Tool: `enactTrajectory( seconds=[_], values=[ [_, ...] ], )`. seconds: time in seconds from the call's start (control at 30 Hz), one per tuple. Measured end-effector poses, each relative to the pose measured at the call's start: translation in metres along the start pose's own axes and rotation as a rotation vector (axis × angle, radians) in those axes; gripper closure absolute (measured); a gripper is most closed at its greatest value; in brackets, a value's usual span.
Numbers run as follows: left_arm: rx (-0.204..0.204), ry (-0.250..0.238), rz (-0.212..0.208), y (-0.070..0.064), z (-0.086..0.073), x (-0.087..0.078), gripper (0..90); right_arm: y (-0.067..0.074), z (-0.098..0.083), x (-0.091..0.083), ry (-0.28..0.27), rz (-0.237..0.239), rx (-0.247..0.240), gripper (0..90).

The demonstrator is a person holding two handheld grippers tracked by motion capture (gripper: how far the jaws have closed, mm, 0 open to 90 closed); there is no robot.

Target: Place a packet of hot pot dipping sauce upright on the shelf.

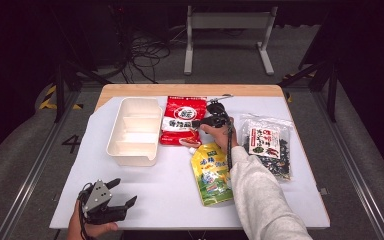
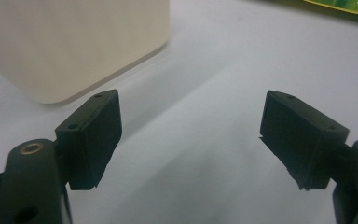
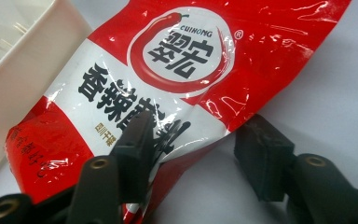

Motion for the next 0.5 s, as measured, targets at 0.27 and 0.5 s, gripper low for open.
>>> enactTrajectory(
  seconds=[0.27,0.5],
  values=[
    [0.005,0.013,0.0,-0.0009,-0.0005,0.0015,21.3,0.0063,0.0019,0.0037,0.025,-0.002,-0.024,70.7],
    [0.004,0.004,0.005,-0.0008,-0.0003,-0.0012,21.3,0.0101,0.002,-0.0018,-0.001,0.009,-0.028,79.6]
  ],
)
Point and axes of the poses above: each handheld gripper's, and its own axes: x roughly forward along the jaws, z roughly out of its top, y roughly to its left, the point moved 2 cm from there along x, roughly forward along the jaws, and after that the axes turned 14 degrees about -y, right-handed, at the moved point
